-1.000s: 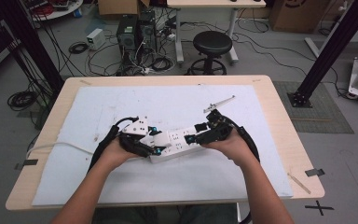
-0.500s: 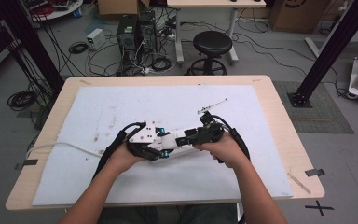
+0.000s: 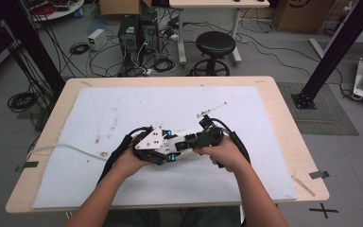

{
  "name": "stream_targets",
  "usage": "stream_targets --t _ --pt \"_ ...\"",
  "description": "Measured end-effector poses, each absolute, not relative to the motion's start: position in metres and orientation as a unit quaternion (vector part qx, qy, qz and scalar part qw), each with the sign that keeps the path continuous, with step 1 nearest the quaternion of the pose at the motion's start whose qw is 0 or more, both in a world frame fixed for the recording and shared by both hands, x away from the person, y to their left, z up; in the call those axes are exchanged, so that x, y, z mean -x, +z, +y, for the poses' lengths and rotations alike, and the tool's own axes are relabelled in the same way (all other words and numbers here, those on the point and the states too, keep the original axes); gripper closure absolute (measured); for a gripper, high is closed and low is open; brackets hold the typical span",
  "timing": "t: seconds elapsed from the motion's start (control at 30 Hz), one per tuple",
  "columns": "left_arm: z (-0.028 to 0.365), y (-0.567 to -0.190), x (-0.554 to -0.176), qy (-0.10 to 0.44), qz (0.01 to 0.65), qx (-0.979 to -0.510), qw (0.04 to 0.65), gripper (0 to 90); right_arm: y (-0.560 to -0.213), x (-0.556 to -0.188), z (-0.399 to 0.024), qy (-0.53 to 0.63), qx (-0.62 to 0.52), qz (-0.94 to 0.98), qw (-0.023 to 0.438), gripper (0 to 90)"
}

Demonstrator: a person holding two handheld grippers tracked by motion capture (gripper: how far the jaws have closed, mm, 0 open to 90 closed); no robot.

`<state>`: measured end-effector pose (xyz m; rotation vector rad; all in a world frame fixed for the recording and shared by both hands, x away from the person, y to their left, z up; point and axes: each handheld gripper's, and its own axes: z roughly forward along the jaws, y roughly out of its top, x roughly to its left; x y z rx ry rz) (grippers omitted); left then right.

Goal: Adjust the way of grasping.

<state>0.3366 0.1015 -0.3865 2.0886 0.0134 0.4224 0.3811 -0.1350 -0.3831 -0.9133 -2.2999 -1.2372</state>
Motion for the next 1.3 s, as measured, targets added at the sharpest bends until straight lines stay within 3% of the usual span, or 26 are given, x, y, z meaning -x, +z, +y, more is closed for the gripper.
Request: stream_targets --t 0.57,1.1,1.3 --pt "0.1003 -0.3858 -0.3338 0.182 -0.001 -0.856 0.483 42.5 -0.3876 -0.3827 -0.1298 -0.451 0.319 -0.803 0.226 43.9" --pt "0.1002 -0.3863 -0.3332 0.184 -0.002 -0.856 0.483 42.5 -0.3902 -0.3845 -0.1276 -0.451 0.317 -0.798 0.244 51.3" --pt "0.0965 -0.3877 -0.333 0.185 0.001 -0.861 0.474 41.2 -0.3892 -0.3856 -0.1297 -0.452 0.323 -0.79 0.259 60.2"
